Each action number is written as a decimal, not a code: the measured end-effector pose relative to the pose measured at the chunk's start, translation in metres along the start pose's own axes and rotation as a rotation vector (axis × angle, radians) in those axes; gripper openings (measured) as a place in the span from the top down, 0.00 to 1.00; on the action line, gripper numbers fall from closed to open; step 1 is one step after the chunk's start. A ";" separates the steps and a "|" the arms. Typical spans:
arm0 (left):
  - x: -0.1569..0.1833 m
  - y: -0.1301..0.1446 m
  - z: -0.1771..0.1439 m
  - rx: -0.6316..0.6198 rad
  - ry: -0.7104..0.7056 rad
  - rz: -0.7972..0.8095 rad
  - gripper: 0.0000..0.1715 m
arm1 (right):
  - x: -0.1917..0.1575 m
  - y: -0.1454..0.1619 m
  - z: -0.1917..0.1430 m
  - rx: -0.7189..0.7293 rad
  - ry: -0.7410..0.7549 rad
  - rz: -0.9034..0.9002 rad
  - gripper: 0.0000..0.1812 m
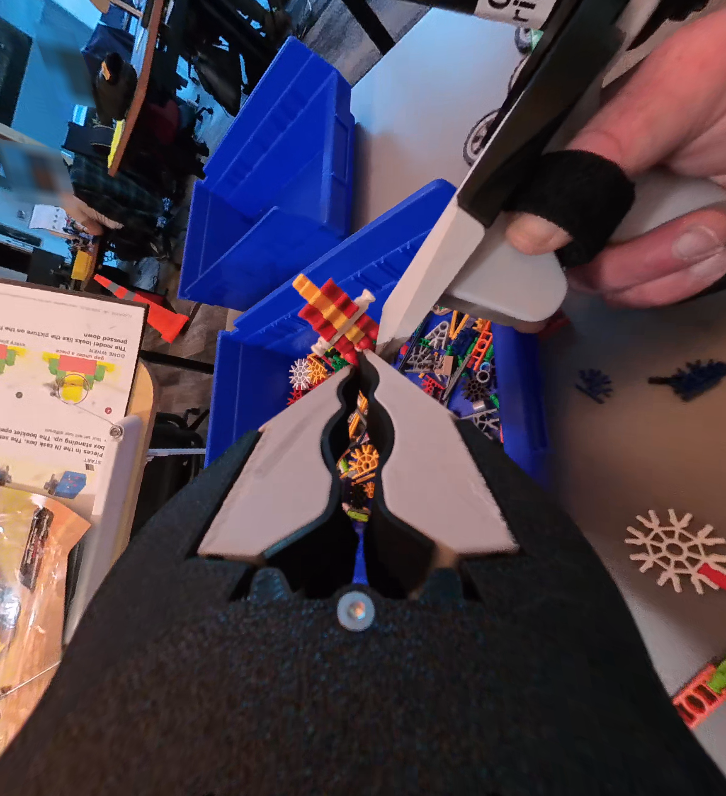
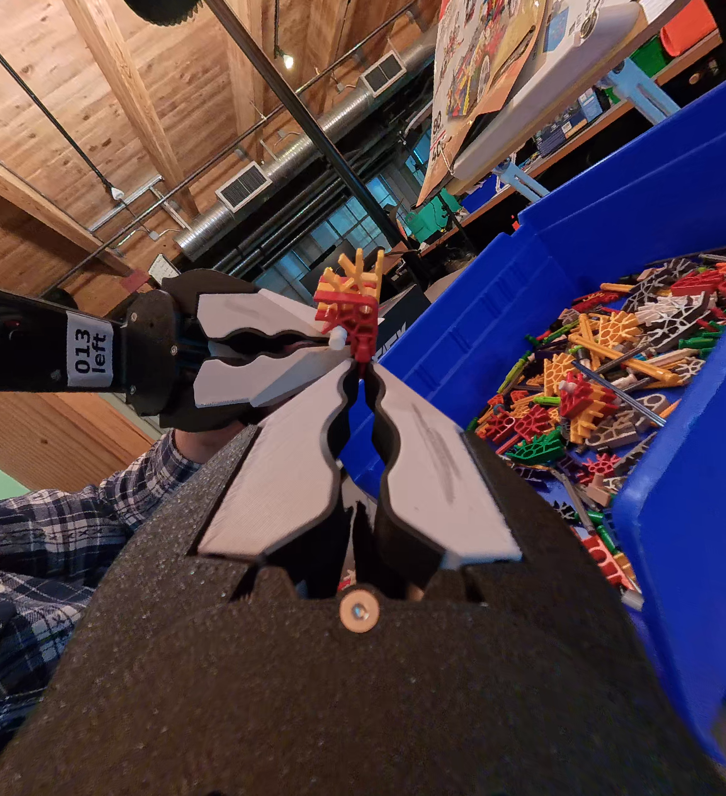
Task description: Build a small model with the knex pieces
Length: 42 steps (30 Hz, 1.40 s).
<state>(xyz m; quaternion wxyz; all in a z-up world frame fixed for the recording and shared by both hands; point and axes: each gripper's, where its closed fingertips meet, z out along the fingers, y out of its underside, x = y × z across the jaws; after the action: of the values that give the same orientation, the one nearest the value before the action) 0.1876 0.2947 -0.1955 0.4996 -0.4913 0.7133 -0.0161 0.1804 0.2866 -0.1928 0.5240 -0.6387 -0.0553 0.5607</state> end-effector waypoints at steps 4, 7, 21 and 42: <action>0.001 0.001 0.002 0.012 0.035 -0.114 1.00 | 0.002 0.000 0.000 -0.004 0.024 -0.025 1.00; 0.001 0.002 0.003 0.013 0.071 -0.219 1.00 | 0.004 0.001 0.001 -0.007 0.060 -0.071 1.00; -0.017 0.042 0.006 -0.183 -0.013 0.144 1.00 | -0.003 0.020 0.007 -0.097 0.028 -0.072 1.00; -0.004 0.002 -0.011 0.059 -0.079 0.106 0.85 | -0.019 0.003 -0.001 0.002 -0.220 0.200 1.00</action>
<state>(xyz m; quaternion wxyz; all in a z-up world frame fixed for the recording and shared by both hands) 0.1784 0.2935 -0.1881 0.5417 -0.4382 0.7173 0.0088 0.1722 0.2718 -0.1826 0.4572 -0.5749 -0.0481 0.6768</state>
